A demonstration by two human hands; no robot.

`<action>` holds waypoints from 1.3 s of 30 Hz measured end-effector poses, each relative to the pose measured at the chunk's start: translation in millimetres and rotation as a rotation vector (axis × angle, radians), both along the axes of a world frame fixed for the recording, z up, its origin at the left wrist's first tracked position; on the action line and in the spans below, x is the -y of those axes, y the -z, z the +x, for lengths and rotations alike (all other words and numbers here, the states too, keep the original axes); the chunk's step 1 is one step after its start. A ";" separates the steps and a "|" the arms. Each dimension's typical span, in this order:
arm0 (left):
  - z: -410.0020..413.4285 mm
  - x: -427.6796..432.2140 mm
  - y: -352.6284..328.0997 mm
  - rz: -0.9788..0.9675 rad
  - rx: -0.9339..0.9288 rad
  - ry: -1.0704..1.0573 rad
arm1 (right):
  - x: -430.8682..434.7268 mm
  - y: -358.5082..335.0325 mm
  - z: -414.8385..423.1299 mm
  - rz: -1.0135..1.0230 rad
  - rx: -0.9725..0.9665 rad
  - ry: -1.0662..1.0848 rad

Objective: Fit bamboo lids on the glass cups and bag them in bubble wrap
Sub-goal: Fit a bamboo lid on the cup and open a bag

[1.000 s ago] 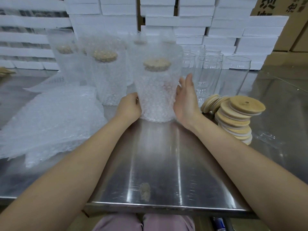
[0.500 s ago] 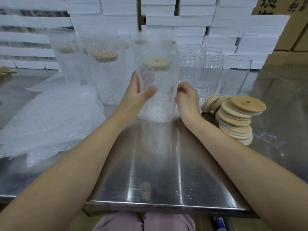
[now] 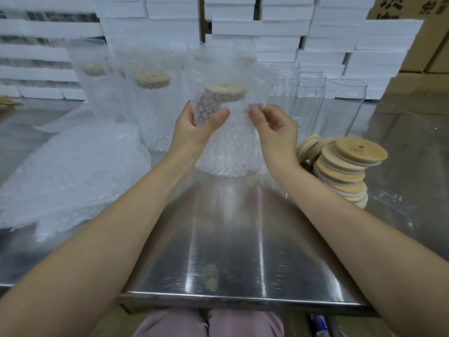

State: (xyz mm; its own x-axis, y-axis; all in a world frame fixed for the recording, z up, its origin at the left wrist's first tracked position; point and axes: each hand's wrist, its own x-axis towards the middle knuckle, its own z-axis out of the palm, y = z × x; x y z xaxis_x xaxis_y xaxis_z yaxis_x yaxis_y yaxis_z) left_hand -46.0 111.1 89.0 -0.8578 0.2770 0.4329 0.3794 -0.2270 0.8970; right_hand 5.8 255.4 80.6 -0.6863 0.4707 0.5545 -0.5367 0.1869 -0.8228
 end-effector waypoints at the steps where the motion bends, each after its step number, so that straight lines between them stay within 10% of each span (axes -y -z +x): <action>1: 0.6 -0.5 0.3 -0.003 0.001 0.002 | 0.0 -1.2 0.6 -0.006 0.005 0.013; 20: 5.4 -9.5 -0.8 0.076 -0.143 -0.306 | 15.4 2.6 1.8 0.032 0.028 0.125; 28: 6.5 -11.9 -2.5 0.104 -0.225 -0.348 | 49.5 29.5 0.5 0.423 0.307 0.153; 35: -10.8 -23.8 23.5 0.106 0.277 -0.197 | 37.1 35.3 -13.9 0.273 0.444 0.098; 39: -5.5 -22.0 27.8 0.027 0.116 -0.165 | 27.0 37.6 -26.4 0.210 0.420 0.105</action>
